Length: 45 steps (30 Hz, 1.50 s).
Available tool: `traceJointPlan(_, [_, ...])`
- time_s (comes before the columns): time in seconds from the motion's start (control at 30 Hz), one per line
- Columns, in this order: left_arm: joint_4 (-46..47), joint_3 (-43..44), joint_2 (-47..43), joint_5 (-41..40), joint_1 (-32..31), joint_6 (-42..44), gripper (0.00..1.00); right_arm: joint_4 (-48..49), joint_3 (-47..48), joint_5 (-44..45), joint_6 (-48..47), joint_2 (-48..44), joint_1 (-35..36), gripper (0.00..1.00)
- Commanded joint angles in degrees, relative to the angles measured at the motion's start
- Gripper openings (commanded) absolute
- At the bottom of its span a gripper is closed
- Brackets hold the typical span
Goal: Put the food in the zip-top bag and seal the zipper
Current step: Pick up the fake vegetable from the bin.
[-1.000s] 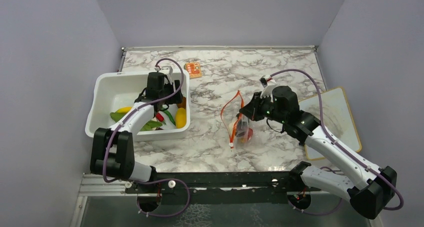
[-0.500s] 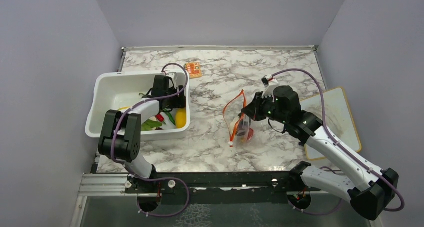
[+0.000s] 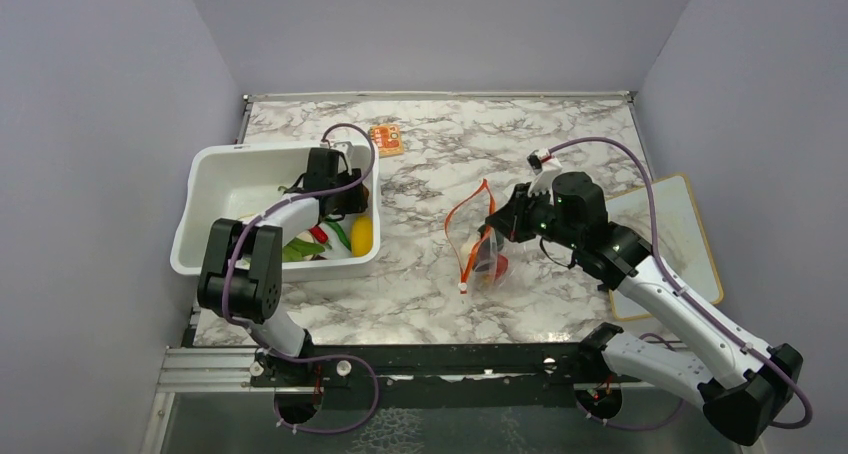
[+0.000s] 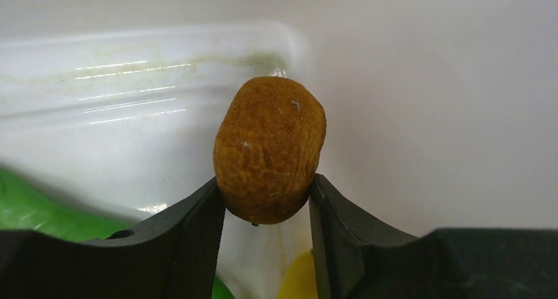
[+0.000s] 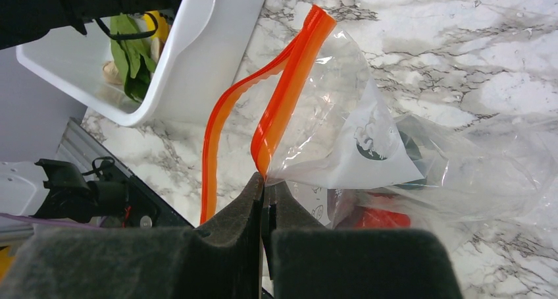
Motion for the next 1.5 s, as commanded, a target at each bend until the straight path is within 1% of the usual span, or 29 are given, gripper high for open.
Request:
traceJointPlan(0.0, [-1.39, 1.24, -5.55, -2.98, 0.07, 0.72, 0.41, 0.44, 0.07, 0.32, -0.61, -0.72, 0.18, 0.01])
traceJointPlan(0.23, [-4.10, 1.07, -11.31, -4.03, 0.07, -0.30, 0.37, 1.87, -1.45, -1.10, 0.93, 0.14, 0.18, 0.01])
traceJointPlan(0.4, [-6.31, 0.52, -17.67, -3.28, 0.06, -2.65, 0.35, 3.94, -3.12, -1.65, 3.44, 0.16, 0.18, 0.01])
traceJointPlan(0.57, [-9.04, 0.81, -24.16, -1.69, 0.07, -2.65, 0.35, 8.64, -5.60, -2.37, 5.55, 0.81, 0.12, 0.01])
traceJointPlan(0.73, [-12.25, 2.62, -28.96, 4.52, -0.02, -2.51, 0.35, 11.42, -6.49, -2.72, 6.66, 2.26, 0.17, 0.01])
traceJointPlan(0.9, [-14.17, 3.62, -32.15, 14.59, -0.89, -3.66, 0.34, 14.41, -8.52, -3.98, 8.60, 2.39, 0.18, 0.01])
traceJointPlan(0.97, [-14.09, 3.81, -33.46, 18.50, -2.43, -4.86, 0.34, 15.65, -9.08, -5.17, 9.40, 2.07, 0.18, 0.01])
traceJointPlan(1.07, [-14.03, 4.35, -34.37, 21.52, -6.47, -6.39, 0.34, 16.23, -9.52, -5.41, 10.06, 1.42, 0.18, 0.01])
traceJointPlan(1.23, [-13.60, 5.94, -33.46, 21.78, -15.69, -8.27, 0.34, 16.45, -8.96, -5.57, 10.05, 1.39, 0.13, 0.01])
traceJointPlan(1.47, [-7.42, 4.41, -33.30, 23.06, -23.73, -13.59, 0.34, 16.96, -8.63, -5.39, 10.39, 0.48, 0.18, 0.01])
